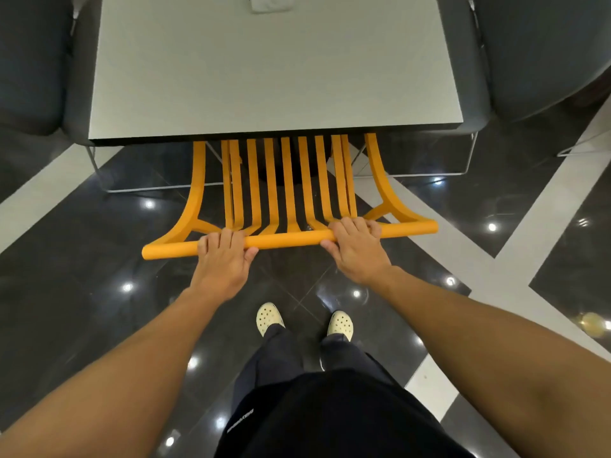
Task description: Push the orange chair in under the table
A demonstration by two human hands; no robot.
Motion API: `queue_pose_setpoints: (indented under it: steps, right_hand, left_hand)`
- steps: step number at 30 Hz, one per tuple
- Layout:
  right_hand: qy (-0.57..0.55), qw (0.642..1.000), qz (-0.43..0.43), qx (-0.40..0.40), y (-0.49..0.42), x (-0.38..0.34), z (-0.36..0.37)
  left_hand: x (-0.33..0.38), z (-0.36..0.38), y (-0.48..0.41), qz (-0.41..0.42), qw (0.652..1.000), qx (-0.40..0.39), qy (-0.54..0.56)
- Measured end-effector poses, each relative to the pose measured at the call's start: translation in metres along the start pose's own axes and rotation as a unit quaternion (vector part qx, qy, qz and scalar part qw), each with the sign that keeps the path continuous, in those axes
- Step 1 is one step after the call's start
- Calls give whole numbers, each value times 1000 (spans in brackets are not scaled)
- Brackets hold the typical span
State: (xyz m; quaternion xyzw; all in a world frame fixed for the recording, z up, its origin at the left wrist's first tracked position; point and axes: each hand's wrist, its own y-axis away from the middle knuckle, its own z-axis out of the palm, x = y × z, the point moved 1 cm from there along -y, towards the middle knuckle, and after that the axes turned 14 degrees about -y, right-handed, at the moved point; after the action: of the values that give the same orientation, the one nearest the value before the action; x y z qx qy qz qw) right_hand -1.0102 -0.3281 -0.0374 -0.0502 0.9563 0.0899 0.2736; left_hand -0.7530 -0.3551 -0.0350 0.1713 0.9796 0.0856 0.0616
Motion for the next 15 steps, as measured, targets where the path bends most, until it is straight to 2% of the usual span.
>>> queue_pose_setpoints:
  steps: [9, 15]
  right_hand:
    - [24, 999, 13, 18, 0, -13, 7]
    - [-30, 999, -4, -16, -1, -4, 1]
  left_hand:
    - [-11, 4, 0, 5, 1000, 6, 18]
    - [-6, 1, 0, -8, 1000, -1, 6]
